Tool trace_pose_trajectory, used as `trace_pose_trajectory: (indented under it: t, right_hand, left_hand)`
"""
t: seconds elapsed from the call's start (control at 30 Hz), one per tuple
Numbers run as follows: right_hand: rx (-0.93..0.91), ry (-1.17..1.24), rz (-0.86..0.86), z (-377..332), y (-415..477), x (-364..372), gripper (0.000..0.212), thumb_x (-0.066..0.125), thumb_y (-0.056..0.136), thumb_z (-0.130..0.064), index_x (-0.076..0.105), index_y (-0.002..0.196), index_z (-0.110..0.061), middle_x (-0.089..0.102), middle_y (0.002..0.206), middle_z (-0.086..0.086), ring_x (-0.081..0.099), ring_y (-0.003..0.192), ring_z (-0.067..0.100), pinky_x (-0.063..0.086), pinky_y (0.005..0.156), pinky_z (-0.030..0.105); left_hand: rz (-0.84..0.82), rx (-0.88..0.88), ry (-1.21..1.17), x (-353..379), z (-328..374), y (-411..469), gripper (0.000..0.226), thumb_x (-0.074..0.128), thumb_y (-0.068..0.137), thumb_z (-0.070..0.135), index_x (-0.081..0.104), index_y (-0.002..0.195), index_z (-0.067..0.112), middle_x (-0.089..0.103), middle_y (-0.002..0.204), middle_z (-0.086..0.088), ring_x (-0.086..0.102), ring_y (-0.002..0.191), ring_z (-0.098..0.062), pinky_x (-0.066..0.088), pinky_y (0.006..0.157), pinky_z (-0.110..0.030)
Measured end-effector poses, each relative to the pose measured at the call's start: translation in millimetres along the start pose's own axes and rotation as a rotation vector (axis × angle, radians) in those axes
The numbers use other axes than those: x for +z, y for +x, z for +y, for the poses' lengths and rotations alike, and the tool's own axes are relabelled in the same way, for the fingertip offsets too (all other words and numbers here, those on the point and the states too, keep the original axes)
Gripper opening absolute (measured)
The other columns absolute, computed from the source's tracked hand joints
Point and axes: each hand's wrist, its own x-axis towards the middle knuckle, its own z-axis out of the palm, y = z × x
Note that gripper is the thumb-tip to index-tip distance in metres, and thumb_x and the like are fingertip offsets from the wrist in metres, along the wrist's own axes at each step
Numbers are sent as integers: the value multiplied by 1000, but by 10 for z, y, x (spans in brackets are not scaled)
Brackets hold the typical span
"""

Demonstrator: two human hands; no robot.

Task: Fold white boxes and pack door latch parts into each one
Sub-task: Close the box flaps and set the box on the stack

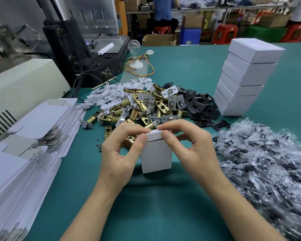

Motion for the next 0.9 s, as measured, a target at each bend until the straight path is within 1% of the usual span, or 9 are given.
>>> trace_pose_trajectory:
  t: [0.13,0.23,0.33,0.4,0.5,0.7,0.77,0.9]
  right_hand:
    - [-34,3,-20,37,9,-13,14,68,93,-14,78,101,-20,75,107,-16,68,112,14,56,82,39]
    - [-64,6,-33,56,20,-25,13,69,94,-14,78,101,-20,74,108,-15,68,113,15,55,83,40]
    - [-93,9,-43,82,23,-36,12,69,95,-17,78,102,-19,74,109,-14,68,112,16,55,83,41]
    - [-101,6,-51,104,21,-41,12,70,95,-16,79,102,-18,75,111,-14,69,113,15,55,83,41]
    - [-109,1,-69,135,28,-65,13,71,94,-15,79,103,-17,75,114,-11,69,114,15,56,84,40]
    - [-151,-35,-97,171,37,-86,10,75,92,-21,79,100,-17,74,117,-8,69,112,15,57,79,39]
    - [-162,-60,-102,176,29,-88,9,76,92,-20,79,99,-17,74,118,-8,69,111,16,57,77,38]
    - [-167,-70,-98,178,35,-103,8,75,92,-17,79,98,-16,74,118,-7,70,109,15,57,75,39]
  left_hand:
    - [-11,34,51,-2,-14,4,12,62,100,24,73,104,24,71,107,12,68,106,-24,50,85,-32]
    - [-15,67,82,-8,-20,3,13,62,100,22,74,106,23,70,108,8,68,107,-25,50,85,-30]
    - [-29,112,114,-21,-9,5,16,63,101,21,75,111,22,70,111,3,69,108,-22,51,82,-24]
    - [-33,129,126,-37,-4,2,17,64,101,20,75,113,22,71,113,1,69,109,-21,51,84,-21]
    - [-50,133,144,-69,-5,-1,17,65,100,21,76,114,21,74,116,0,71,112,-20,54,88,-22]
    - [-88,118,142,-123,-21,-6,17,67,98,23,78,111,22,76,118,0,72,113,-20,57,91,-27]
    - [-85,113,145,-121,-28,-6,16,68,97,23,78,110,23,76,119,1,72,114,-19,57,91,-27]
    - [-106,90,106,-119,-53,-14,18,70,97,26,79,113,27,77,119,10,73,112,-17,59,89,-28]
